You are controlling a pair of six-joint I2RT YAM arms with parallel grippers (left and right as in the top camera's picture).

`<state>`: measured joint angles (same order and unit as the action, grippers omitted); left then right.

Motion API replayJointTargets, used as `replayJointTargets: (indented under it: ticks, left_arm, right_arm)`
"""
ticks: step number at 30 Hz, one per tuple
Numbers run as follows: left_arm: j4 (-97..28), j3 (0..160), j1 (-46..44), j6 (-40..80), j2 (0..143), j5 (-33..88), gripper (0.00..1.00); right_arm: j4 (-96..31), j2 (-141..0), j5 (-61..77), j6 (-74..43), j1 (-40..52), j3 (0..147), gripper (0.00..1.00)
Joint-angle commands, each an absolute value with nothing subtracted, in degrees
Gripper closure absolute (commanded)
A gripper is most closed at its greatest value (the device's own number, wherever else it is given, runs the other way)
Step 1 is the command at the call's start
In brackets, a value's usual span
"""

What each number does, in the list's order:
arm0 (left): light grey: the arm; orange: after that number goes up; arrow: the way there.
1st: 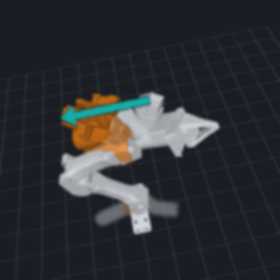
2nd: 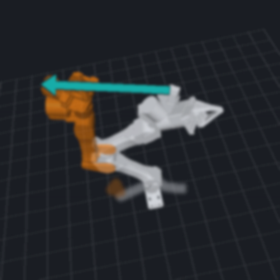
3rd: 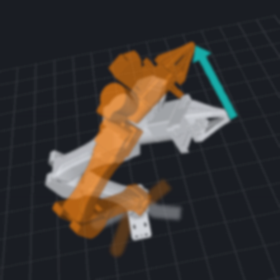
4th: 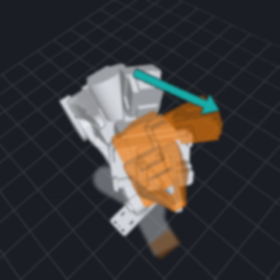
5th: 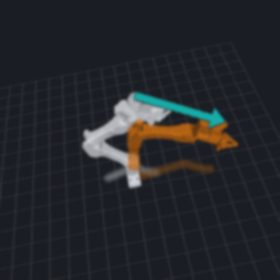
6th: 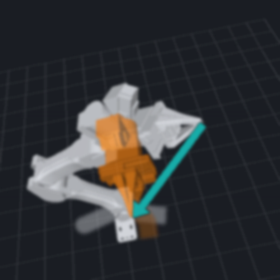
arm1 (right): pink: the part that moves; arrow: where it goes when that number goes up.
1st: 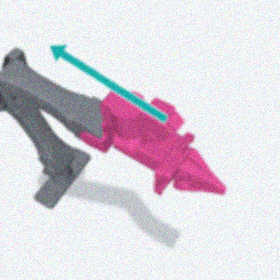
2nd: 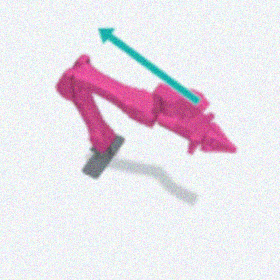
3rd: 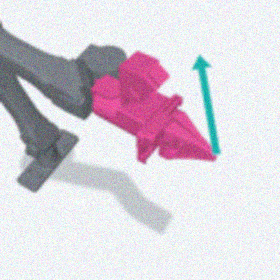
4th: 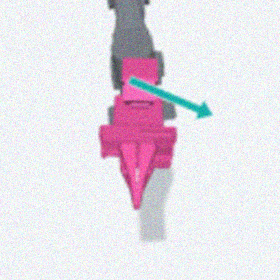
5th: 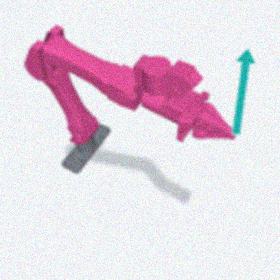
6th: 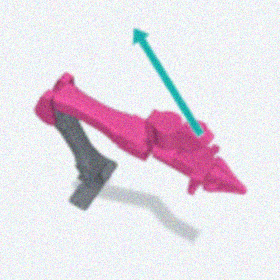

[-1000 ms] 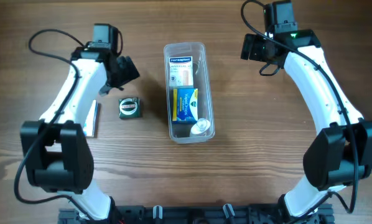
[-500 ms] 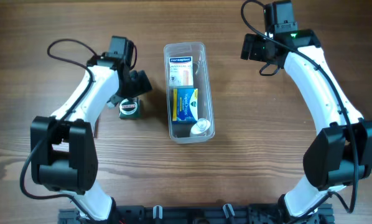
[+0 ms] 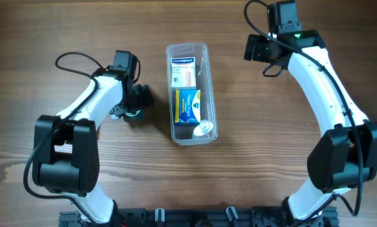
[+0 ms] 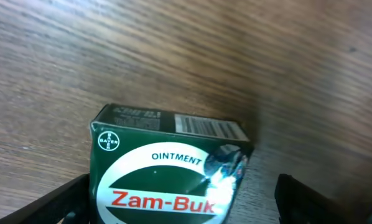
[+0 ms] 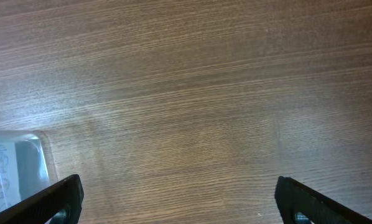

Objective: Pack container
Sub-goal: 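Reach the left gripper down and grasp the green Zam-Buk tin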

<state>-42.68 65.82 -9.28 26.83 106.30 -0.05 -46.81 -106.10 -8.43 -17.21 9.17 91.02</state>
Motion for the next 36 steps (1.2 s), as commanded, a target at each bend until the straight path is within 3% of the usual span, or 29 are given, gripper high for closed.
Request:
replayJointTargets:
  ticks: [1, 20, 26, 36]
  left_arm:
    - [-42.35, 64.53, -9.21, 25.69, 106.96, 0.58, 0.1]
    - [-41.5, 64.55, -9.21, 25.69, 106.94, 0.34, 0.25]
    - [-41.1, 64.55, -9.21, 24.27, 106.94, -0.03, 0.17]
    - [-41.58, 64.49, -9.21, 21.19, 107.02, -0.03, 0.17]
  right_arm:
    - [-46.94, -104.9, -8.95, -16.58, 9.04, 91.81, 0.0]
    - [-46.92, -104.9, -8.95, -16.56, 9.04, 91.81, 0.0]
    - [-46.94, -104.9, -8.95, -16.56, 9.04, 91.81, 0.0]
    - [-46.94, -104.9, -8.95, -16.58, 9.04, 91.81, 0.0]
